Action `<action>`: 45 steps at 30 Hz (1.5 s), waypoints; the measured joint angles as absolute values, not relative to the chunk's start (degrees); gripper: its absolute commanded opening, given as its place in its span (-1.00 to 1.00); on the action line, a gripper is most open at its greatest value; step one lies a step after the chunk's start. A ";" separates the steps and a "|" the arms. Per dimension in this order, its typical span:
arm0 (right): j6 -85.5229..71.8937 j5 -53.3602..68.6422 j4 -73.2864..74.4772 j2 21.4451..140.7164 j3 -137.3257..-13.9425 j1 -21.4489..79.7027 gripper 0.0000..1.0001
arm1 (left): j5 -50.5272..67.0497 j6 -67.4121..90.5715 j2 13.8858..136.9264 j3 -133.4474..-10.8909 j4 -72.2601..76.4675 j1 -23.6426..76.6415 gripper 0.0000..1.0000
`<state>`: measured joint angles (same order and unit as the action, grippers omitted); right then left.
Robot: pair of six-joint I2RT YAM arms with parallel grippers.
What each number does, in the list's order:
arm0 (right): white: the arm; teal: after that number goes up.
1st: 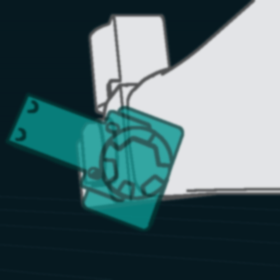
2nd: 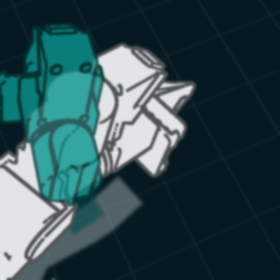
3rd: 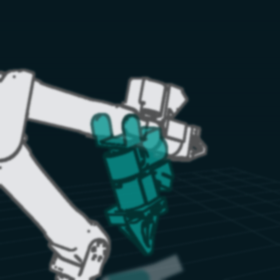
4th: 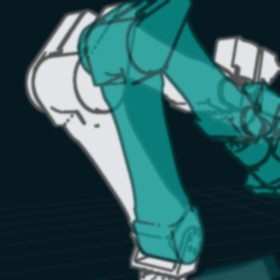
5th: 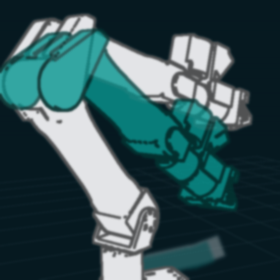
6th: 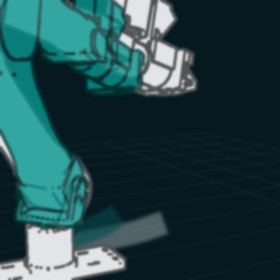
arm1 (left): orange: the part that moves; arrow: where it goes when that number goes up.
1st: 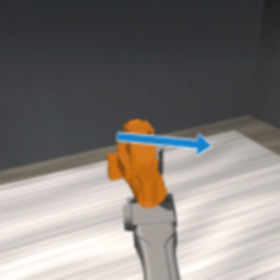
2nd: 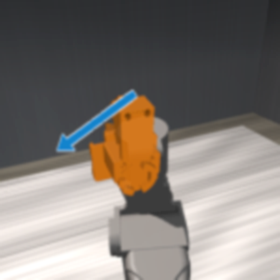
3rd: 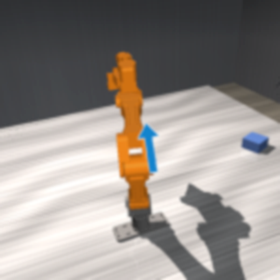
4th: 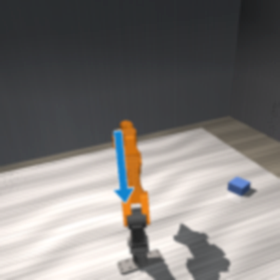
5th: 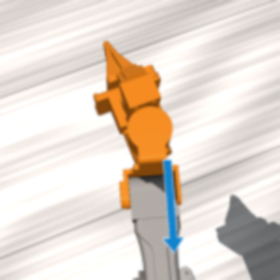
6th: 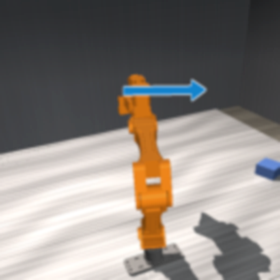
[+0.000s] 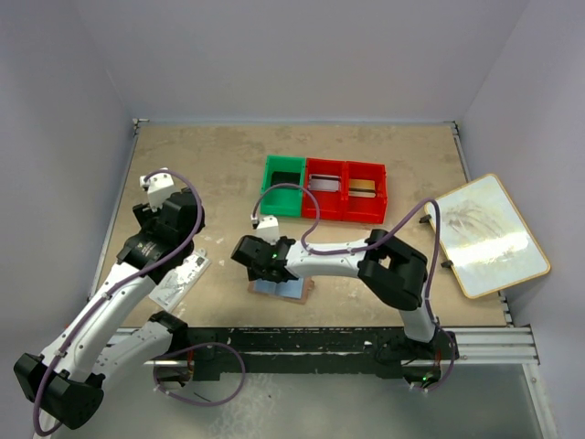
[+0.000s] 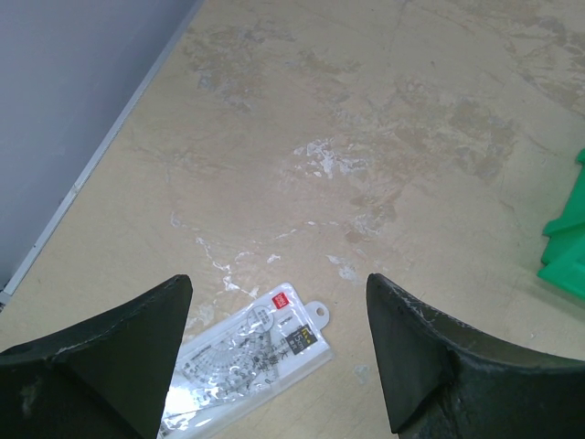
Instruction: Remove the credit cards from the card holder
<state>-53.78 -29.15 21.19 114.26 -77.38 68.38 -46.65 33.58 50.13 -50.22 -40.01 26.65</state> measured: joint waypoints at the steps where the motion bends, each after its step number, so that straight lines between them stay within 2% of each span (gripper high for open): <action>1: -54.04 -29.15 21.10 114.15 -77.19 68.40 0.23 | -46.63 33.58 50.13 -50.22 -40.01 26.65 0.49; 8: -55.16 -27.40 17.96 111.28 -73.56 68.51 0.17 | -46.17 33.52 50.19 -50.24 -39.99 26.63 0.49; 13: -55.07 -24.14 11.60 107.50 -67.83 67.59 -0.05 | -45.06 33.41 50.43 -50.22 -39.97 26.63 0.48; 17: -55.13 -19.81 5.04 103.70 -62.35 65.80 -0.11 | -44.18 33.39 50.81 -50.22 -39.94 26.63 0.48; 25: -55.11 -14.59 -2.31 100.53 -56.82 63.77 -0.08 | -41.98 33.30 51.18 -50.19 -39.72 26.63 0.46; 31: -55.18 -12.64 -6.72 98.63 -53.06 62.76 -0.13 | -38.41 33.30 51.13 -49.65 -38.94 26.63 0.40; 36: -55.44 -10.92 -9.52 95.07 -48.51 61.63 -0.17 | -29.80 34.94 50.06 -47.97 -36.91 26.63 0.31; 41: -55.99 -10.00 -12.49 93.34 -45.54 60.23 -0.21 | -16.03 38.63 48.80 -43.55 -32.10 26.63 0.15; 45: -56.62 -8.75 -15.90 90.96 -41.82 59.02 -0.21 | -4.64 41.15 50.37 -40.91 -27.75 26.63 0.12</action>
<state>-56.62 -8.75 -15.90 90.96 -41.82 59.02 -4.64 41.15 50.37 -40.91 -27.75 26.63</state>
